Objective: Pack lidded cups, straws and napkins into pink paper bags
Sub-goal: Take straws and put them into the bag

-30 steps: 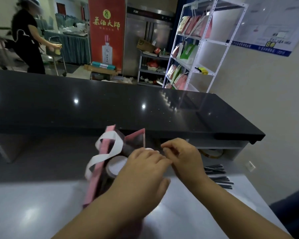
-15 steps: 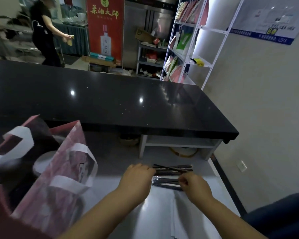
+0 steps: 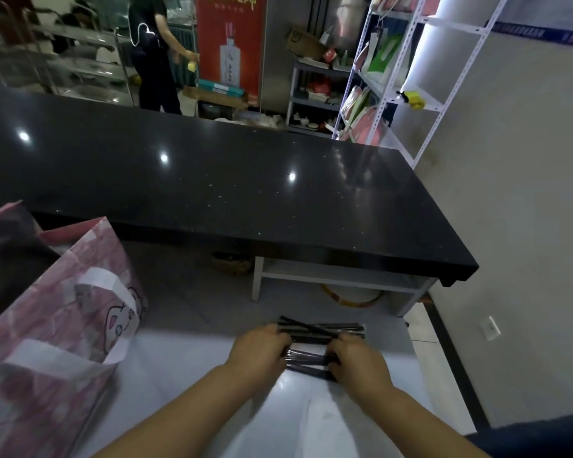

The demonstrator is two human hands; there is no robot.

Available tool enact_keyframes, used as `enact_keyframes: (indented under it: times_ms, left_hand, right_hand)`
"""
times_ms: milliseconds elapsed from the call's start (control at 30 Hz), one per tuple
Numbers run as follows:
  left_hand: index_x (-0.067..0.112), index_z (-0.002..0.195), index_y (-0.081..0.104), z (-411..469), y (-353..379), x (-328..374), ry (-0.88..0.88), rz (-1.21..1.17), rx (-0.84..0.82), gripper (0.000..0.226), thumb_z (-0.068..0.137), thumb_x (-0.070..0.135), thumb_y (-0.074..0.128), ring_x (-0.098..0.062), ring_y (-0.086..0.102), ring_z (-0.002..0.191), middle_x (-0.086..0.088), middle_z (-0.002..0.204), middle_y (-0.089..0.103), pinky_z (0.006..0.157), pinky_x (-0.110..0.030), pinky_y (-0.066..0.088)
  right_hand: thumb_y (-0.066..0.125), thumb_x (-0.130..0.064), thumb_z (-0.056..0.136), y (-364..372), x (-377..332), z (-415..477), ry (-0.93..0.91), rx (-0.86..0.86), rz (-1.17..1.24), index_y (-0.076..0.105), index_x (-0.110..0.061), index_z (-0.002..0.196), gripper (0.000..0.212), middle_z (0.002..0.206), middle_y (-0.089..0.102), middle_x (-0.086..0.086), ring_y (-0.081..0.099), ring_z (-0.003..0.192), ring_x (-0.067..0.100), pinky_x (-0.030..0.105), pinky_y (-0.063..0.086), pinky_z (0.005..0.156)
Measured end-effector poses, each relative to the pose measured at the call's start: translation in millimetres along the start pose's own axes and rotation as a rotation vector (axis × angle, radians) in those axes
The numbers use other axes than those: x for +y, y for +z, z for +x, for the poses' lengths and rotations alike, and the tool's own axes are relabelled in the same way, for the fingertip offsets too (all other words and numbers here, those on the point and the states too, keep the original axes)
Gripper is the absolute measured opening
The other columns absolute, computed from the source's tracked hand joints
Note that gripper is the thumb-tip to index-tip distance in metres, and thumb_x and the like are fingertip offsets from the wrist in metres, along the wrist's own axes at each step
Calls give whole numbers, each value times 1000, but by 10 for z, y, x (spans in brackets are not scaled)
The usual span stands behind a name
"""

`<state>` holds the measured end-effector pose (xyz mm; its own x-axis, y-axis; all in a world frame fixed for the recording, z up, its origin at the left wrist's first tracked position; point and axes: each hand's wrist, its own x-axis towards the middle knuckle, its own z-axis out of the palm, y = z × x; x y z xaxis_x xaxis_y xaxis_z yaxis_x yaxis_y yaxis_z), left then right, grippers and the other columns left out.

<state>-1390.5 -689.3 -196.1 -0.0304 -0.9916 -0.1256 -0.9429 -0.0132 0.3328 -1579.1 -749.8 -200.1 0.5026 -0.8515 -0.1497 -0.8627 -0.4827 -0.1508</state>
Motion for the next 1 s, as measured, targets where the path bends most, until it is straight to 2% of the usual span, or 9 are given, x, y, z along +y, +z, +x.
enact_keyframes:
  times_ms: [167, 300, 400, 500, 567, 667, 833, 933, 1000]
  left_hand:
    - [22, 101, 64, 28, 41, -18, -7, 28, 85, 22, 87, 24, 47, -19, 48, 105, 1, 109, 56, 74, -29, 40]
    - [15, 99, 59, 32, 24, -1, -22, 62, 104, 19, 87, 10, 44, -20, 50, 100, -2, 107, 59, 75, -27, 35]
    - [19, 96, 51, -12, -45, 3, -78, -118, 141, 14, 89, 11, 42, -19, 48, 86, -2, 98, 60, 64, -28, 28]
    - [26, 92, 48, -66, -132, -13, -136, -344, 183, 7, 92, 21, 44, -15, 50, 76, 6, 87, 58, 60, -29, 35]
    - [31, 83, 48, -98, -204, -32, -179, -480, 229, 11, 91, 22, 48, -13, 54, 75, 8, 81, 59, 62, -30, 41]
    - [35, 75, 44, -171, -311, -83, -193, -614, 305, 23, 88, 20, 54, -7, 54, 73, 13, 76, 57, 64, -27, 43]
    - [33, 82, 49, -375, -536, -154, -143, -864, 470, 31, 77, 12, 71, 4, 51, 63, 9, 73, 55, 59, -10, 40]
    - [33, 88, 52, -556, -730, -213, -98, -937, 560, 34, 76, 8, 72, 3, 55, 72, 7, 80, 58, 64, -9, 43]
    - [34, 95, 51, -693, -898, -260, -72, -975, 615, 36, 79, 8, 69, 1, 57, 77, 7, 83, 59, 68, -11, 46]
  right_hand:
    - [44, -20, 87, 35, 53, 62, -101, 32, -144, 67, -16, 102, 28, 109, 60, -1, 50, 103, 17, 24, 35, 71]
    - [41, -20, 89, 55, 22, 81, -145, 81, -146, 66, -18, 102, 28, 106, 62, -3, 48, 101, 16, 23, 29, 72]
    - [43, -22, 89, 10, -28, 73, -118, 148, -66, 63, -20, 103, 25, 105, 63, -3, 49, 100, 16, 24, 32, 77]
    - [44, -24, 90, -64, -114, 35, -96, 186, 11, 61, -25, 109, 26, 105, 62, -1, 51, 97, 20, 27, 39, 81]
    - [45, -28, 92, -121, -194, 0, -99, 193, 45, 61, -27, 111, 25, 104, 62, 0, 53, 96, 22, 30, 42, 79]
    - [48, -28, 93, -222, -354, -72, -82, 179, 177, 61, -25, 112, 22, 100, 59, 1, 54, 94, 21, 27, 36, 70]
    - [41, -24, 98, -383, -711, -190, -117, 128, 367, 51, -23, 96, 10, 86, 48, -3, 44, 75, 13, 30, 32, 63]
    - [40, -25, 99, -471, -1011, -279, -146, 156, 493, 44, -24, 83, 16, 76, 48, -4, 43, 68, 9, 30, 33, 63]
    - [43, -25, 98, -546, -1240, -325, -149, 204, 618, 47, -20, 79, 20, 69, 52, 2, 46, 63, 14, 35, 36, 59]
